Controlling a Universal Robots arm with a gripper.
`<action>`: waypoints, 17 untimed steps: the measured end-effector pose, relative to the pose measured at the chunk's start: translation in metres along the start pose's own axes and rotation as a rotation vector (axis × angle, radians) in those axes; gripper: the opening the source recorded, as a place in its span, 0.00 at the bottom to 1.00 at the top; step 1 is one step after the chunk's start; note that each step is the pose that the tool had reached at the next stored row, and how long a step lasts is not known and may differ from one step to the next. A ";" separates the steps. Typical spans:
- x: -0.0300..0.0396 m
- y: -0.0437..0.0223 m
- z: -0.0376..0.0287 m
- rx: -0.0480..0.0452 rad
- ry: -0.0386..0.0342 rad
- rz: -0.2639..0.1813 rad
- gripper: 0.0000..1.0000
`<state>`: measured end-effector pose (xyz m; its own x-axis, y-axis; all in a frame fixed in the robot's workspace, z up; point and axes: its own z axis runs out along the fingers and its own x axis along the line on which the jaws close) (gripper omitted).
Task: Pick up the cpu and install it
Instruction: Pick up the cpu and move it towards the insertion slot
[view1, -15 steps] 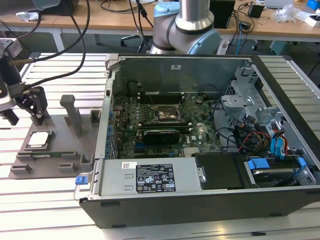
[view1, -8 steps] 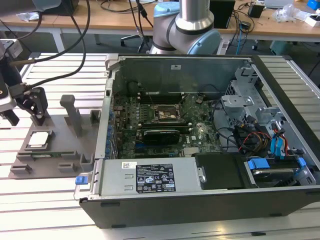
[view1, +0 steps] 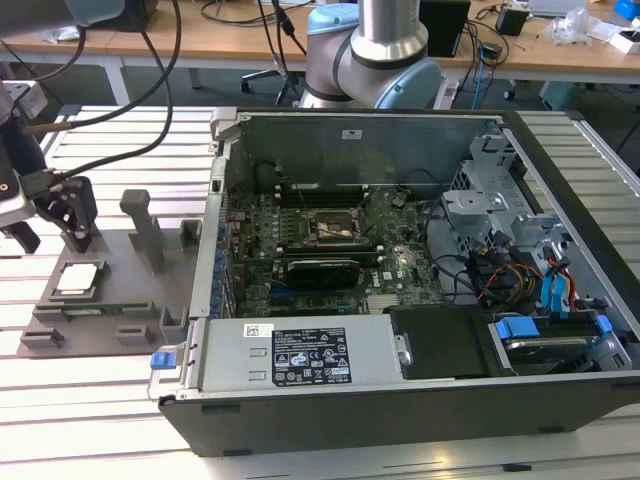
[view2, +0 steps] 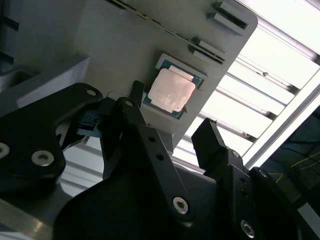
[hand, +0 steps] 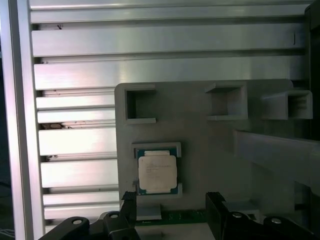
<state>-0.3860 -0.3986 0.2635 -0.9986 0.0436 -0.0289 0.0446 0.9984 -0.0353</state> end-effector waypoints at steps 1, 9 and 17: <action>-0.0001 0.0000 0.0003 0.0000 -0.0001 0.000 0.66; -0.0010 0.0002 0.0042 0.0000 -0.0001 0.000 0.66; -0.0035 -0.0005 0.0102 -0.0108 -0.0003 -0.020 0.66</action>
<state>-0.3823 -0.3996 0.2534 -0.9993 0.0234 -0.0287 0.0241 0.9994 -0.0250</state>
